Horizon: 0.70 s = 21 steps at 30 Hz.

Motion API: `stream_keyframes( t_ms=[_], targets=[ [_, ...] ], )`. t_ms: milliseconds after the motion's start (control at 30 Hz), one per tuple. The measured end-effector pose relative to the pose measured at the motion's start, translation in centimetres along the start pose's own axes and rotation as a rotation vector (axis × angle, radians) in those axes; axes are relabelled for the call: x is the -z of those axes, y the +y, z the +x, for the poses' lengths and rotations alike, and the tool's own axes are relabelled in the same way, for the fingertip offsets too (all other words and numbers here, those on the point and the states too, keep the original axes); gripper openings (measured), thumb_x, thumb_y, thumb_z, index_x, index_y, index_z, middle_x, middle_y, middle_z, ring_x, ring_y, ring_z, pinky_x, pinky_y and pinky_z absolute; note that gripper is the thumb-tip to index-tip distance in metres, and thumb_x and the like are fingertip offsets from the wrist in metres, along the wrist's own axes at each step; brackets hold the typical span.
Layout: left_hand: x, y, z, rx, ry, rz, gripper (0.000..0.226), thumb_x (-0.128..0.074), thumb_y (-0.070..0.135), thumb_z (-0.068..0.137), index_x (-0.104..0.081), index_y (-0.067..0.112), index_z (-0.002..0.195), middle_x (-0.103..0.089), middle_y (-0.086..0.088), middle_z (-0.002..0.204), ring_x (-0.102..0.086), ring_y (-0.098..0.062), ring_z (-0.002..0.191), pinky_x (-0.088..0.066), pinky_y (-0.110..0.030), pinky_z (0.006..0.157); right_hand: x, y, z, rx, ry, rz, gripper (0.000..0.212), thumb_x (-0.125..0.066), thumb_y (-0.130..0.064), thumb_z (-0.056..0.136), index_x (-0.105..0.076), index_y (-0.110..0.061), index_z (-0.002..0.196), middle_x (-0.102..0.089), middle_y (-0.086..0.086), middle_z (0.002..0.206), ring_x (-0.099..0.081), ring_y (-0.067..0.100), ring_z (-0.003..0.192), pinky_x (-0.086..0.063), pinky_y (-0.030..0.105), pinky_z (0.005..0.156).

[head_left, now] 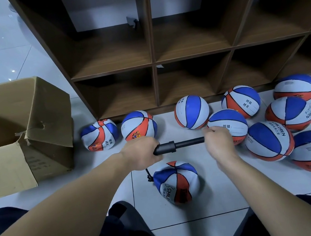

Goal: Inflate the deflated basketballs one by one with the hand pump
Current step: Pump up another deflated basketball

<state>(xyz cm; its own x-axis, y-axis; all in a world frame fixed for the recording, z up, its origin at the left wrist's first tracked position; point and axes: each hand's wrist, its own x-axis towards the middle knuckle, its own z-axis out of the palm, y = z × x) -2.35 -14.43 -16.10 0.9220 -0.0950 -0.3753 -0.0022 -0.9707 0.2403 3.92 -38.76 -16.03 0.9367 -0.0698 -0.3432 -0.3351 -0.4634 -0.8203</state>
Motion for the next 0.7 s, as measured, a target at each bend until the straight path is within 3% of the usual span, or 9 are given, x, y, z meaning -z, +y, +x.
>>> stream_keyframes(
  t_ms=[133, 200, 333, 700],
  targets=[
    [-0.1, -0.8, -0.1, 0.013, -0.022, 0.063, 0.036, -0.063, 0.060, 0.099, -0.064, 0.025, 0.089, -0.064, 0.002, 0.079, -0.062, -0.021, 0.076, -0.050, -0.037, 0.066, 0.7, 1.2, 0.5, -0.148, 0.027, 0.117, 0.025, -0.053, -0.015, 0.091, -0.034, -0.021, 0.076, -0.027, 0.003, 0.073, -0.024, 0.026, 0.075, -0.021, 0.035, 0.060],
    [-0.4, -0.5, 0.0, 0.010, -0.017, 0.100, 0.040, -0.062, 0.062, 0.100, -0.062, 0.025, 0.086, -0.064, 0.003, 0.079, -0.061, -0.021, 0.075, -0.052, -0.037, 0.068, 0.1, 1.4, 0.0, -0.139, 0.035, 0.118, 0.019, -0.051, -0.015, 0.088, -0.036, -0.019, 0.078, -0.028, 0.004, 0.075, -0.024, 0.025, 0.073, -0.023, 0.037, 0.061],
    [-0.7, 0.2, -0.1, 0.005, -0.007, 0.107, 0.037, -0.061, 0.059, 0.101, -0.063, 0.025, 0.087, -0.063, 0.005, 0.079, -0.061, -0.021, 0.076, -0.051, -0.036, 0.068, -1.2, 1.1, -1.3, -0.066, 0.030, 0.054, 0.035, -0.050, -0.009, 0.089, -0.028, -0.020, 0.065, -0.027, -0.001, 0.064, -0.025, 0.025, 0.068, -0.023, 0.039, 0.061],
    [-0.5, 2.4, -0.1, -0.031, 0.039, 0.064, 0.039, -0.060, 0.056, 0.101, -0.060, 0.023, 0.080, -0.061, 0.003, 0.071, -0.055, -0.017, 0.064, -0.039, -0.033, 0.055, -3.7, 0.2, -3.6, 0.048, -0.036, 0.023, 0.042, -0.052, -0.019, 0.103, -0.035, -0.015, 0.065, -0.039, -0.003, 0.058, -0.037, 0.023, 0.061, -0.032, 0.037, 0.059]
  ],
)
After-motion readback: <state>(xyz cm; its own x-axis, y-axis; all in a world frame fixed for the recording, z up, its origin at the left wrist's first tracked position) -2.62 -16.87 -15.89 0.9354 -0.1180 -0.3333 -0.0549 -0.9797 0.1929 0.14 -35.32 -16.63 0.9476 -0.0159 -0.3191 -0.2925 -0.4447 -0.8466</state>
